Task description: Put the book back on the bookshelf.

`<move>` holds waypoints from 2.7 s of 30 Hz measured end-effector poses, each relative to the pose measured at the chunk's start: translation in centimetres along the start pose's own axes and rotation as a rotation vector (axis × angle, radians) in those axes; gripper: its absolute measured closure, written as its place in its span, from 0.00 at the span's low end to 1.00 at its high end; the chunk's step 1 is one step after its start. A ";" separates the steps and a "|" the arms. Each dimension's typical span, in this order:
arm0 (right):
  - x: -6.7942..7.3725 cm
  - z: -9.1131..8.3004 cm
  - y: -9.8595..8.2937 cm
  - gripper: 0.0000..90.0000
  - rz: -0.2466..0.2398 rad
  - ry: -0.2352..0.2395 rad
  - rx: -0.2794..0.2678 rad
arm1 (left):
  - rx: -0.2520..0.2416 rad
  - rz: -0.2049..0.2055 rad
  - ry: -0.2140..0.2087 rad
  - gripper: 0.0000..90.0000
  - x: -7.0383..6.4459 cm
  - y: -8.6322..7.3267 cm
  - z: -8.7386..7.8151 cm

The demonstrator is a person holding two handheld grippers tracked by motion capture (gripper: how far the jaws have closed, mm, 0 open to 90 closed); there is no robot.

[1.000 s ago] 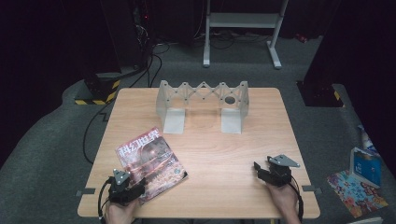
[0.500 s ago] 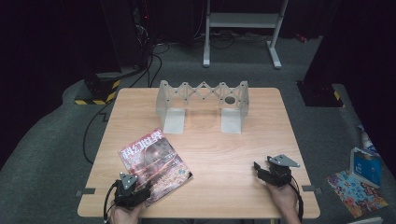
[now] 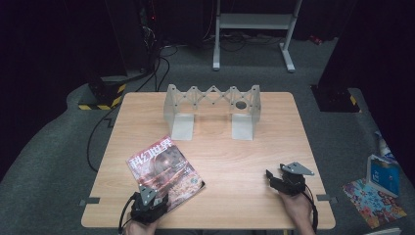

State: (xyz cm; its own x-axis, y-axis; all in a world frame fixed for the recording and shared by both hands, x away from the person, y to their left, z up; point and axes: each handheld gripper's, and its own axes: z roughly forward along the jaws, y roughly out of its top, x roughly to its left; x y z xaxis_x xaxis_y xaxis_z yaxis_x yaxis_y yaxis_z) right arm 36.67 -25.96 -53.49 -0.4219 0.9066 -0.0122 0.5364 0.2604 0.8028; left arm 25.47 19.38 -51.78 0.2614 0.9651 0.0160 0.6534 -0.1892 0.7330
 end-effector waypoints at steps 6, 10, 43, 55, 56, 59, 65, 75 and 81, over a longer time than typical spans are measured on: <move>0.0 0.0 0.0 0.38 0.000 0.000 0.000 | 0.020 0.023 -0.037 0.46 -0.6 0.6 0.3; 0.0 0.0 0.0 0.38 0.000 0.001 0.000 | 0.021 0.011 -0.042 0.41 -0.3 0.5 0.3; 0.0 0.0 0.0 0.38 0.000 0.001 0.000 | 0.068 -0.017 -0.054 0.32 -0.6 0.0 -0.4; 0.0 0.0 0.0 0.38 -0.001 0.002 0.001 | 0.074 0.033 -0.107 0.32 -3.2 0.8 0.2; 0.0 0.0 0.0 0.38 -0.001 0.002 0.000 | 0.075 0.037 -0.113 0.32 -3.4 0.9 0.3; 0.0 0.0 0.0 0.38 -0.001 0.002 0.000 | 0.075 0.047 -0.140 0.33 -3.9 1.2 0.5; 0.0 0.0 0.0 0.38 -0.002 0.002 -0.001 | 0.081 0.075 -0.161 0.33 -5.1 1.9 1.1; 0.0 0.0 0.0 0.38 -0.002 0.003 0.000 | 0.087 0.101 -0.223 0.35 -6.9 3.0 2.4; 0.0 0.0 0.0 0.38 -0.002 0.003 -0.001 | 0.090 0.110 -0.259 0.35 -7.7 3.8 3.1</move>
State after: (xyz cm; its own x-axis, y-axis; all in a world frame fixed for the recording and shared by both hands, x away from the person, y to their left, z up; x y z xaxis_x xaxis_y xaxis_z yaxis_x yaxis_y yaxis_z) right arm 36.64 -25.97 -53.49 -0.4249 0.9052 -0.0116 0.5350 0.2614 0.8034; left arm 28.14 10.64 -51.25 0.4989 0.8620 -0.0904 0.6687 -0.3165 0.6728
